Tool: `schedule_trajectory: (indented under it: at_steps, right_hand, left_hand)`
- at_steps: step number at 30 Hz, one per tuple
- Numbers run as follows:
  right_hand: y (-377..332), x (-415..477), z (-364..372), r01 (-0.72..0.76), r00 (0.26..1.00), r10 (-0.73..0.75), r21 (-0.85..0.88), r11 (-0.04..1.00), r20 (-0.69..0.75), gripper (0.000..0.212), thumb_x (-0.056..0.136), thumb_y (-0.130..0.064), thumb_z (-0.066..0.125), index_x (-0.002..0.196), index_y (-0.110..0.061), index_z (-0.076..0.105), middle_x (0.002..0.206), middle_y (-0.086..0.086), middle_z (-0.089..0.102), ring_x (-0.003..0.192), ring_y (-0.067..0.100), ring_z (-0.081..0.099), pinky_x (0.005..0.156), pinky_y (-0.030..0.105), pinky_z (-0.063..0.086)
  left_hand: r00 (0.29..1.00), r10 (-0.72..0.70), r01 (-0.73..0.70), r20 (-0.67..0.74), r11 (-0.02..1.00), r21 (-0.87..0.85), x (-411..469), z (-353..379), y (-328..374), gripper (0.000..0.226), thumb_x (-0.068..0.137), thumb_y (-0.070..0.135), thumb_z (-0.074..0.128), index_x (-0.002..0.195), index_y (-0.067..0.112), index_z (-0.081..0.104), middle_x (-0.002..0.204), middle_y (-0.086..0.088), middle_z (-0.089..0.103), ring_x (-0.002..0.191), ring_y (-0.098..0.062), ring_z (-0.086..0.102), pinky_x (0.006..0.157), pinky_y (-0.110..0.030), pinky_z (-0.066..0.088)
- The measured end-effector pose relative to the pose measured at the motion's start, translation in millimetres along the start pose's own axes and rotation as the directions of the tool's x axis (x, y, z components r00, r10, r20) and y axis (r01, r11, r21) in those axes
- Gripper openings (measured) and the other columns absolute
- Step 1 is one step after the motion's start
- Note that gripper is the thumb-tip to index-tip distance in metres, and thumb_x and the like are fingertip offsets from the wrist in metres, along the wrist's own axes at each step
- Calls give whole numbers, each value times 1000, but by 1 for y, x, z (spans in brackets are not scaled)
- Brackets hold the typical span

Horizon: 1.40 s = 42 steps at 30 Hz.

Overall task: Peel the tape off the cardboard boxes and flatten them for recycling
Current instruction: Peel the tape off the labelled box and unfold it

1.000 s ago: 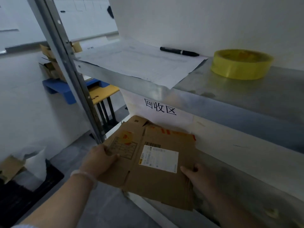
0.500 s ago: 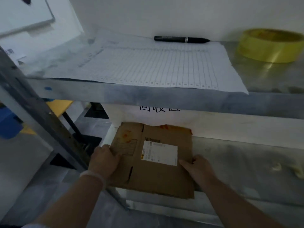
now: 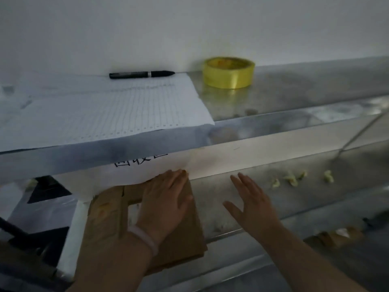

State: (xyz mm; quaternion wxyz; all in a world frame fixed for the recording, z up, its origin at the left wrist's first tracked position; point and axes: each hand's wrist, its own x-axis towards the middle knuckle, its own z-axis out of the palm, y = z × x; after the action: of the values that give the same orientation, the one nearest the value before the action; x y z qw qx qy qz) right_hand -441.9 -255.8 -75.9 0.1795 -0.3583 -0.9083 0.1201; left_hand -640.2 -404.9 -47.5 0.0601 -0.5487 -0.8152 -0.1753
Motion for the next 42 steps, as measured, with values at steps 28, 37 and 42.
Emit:
schedule_trajectory:
  at_steps: [28, 37, 42]
  right_hand:
    - [481, -171, -327, -532, 819, 442, -194, 824, -367, 80, 85, -74, 26, 153, -38, 4, 161, -14, 0, 147, 6, -7, 120, 31, -3]
    - [617, -137, -338, -647, 729, 583, -85, 757, -358, 81, 85, -75, 34, 149, -45, -6, 160, -18, -9, 147, 6, -8, 118, 31, -1]
    - [689, -93, -354, -669, 710, 612, -63, 740, -347, 81, 89, -63, 46, 151, -41, 1, 161, -16, -4, 148, 7, -1, 117, 29, 5]
  left_hand:
    - [780, 593, -626, -201, 732, -269, 184, 121, 632, 56, 82, 46, 62, 132, 21, 57, 136, -6, 54, 123, -27, 51, 99, -47, 44]
    - [751, 644, -654, -147, 694, -301, 273, 207, 738, 58, 88, 54, 45, 139, 26, 46, 144, -2, 46, 131, -23, 44, 105, -44, 40]
    - [759, 648, -631, -63, 708, -317, 345, 256, 788, 63, 90, 62, 32, 147, 35, 28, 155, 4, 29, 141, -15, 26, 113, -37, 28]
